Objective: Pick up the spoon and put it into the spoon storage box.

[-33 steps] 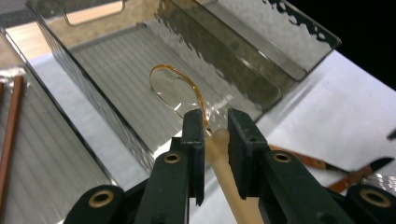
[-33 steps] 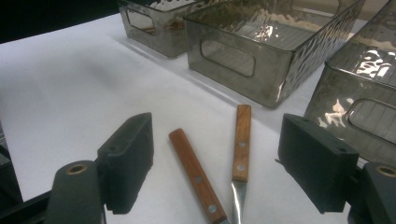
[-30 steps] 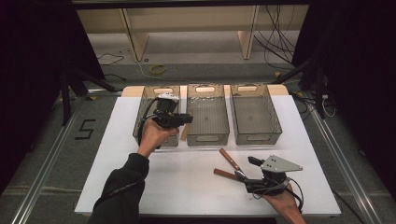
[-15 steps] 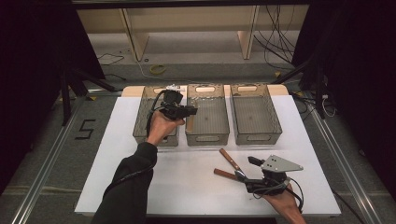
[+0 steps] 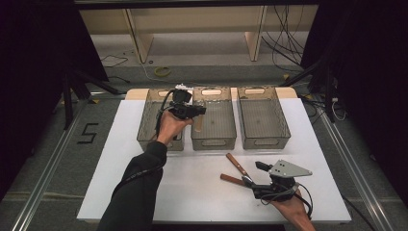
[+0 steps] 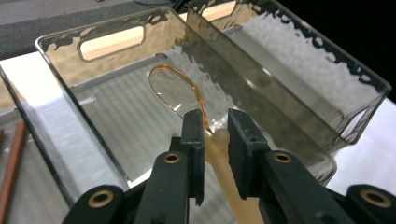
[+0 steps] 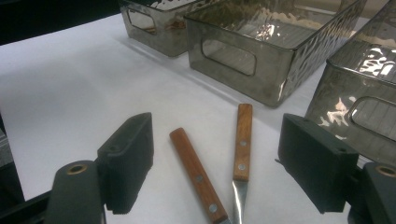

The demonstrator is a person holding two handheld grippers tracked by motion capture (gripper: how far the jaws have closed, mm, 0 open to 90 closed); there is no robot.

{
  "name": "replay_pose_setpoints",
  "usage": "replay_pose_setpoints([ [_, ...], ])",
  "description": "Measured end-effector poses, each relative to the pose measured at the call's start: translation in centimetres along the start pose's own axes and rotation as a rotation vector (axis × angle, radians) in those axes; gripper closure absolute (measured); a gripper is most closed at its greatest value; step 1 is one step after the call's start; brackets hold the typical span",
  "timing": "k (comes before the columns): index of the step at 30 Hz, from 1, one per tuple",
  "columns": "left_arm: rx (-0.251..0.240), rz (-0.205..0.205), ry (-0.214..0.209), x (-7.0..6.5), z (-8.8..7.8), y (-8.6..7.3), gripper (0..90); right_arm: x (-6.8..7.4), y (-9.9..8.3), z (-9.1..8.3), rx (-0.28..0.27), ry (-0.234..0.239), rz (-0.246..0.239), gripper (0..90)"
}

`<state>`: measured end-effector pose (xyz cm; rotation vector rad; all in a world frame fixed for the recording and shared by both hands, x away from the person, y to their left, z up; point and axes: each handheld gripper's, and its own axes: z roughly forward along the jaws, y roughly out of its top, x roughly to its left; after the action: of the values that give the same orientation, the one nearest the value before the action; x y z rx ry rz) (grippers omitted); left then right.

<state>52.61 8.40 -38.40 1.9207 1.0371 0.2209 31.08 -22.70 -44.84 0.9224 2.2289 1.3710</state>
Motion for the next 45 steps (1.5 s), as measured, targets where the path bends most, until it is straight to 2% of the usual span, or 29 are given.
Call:
replay_pose_setpoints([
  [2,0.0,0.015,0.008,-0.1,0.2,0.1,76.5,0.0,0.0,0.0,0.001,0.0,0.001,27.5],
  [10,-0.007,0.008,0.004,0.0,1.1,0.3,76.3,0.0,0.0,0.0,0.001,0.001,0.0,27.5],
  [22,-0.015,0.004,0.037,0.6,1.8,0.2,76.0,0.0,0.0,-0.1,0.0,0.001,0.0,27.5],
  [31,-0.028,-0.003,0.043,0.8,2.3,0.0,74.3,0.1,0.0,-0.1,0.002,0.003,-0.003,27.5],
  [32,-0.039,-0.013,0.043,0.8,2.3,0.0,72.8,0.1,0.0,-0.1,0.001,0.003,-0.003,27.5],
  [35,-0.045,-0.029,0.071,0.7,2.2,0.2,56.0,0.0,0.0,-0.1,0.002,0.002,-0.002,27.5],
  [36,-0.049,-0.029,0.071,0.7,2.0,0.2,53.0,0.0,-0.1,-0.1,0.001,0.002,-0.002,27.5],
  [40,-0.059,-0.031,0.052,0.6,1.0,0.3,42.1,0.0,0.0,-0.1,0.0,-0.001,-0.001,27.5],
  [45,-0.076,-0.038,0.011,0.8,-0.8,-0.3,36.2,0.0,0.0,-0.1,0.002,-0.004,-0.002,27.5],
])
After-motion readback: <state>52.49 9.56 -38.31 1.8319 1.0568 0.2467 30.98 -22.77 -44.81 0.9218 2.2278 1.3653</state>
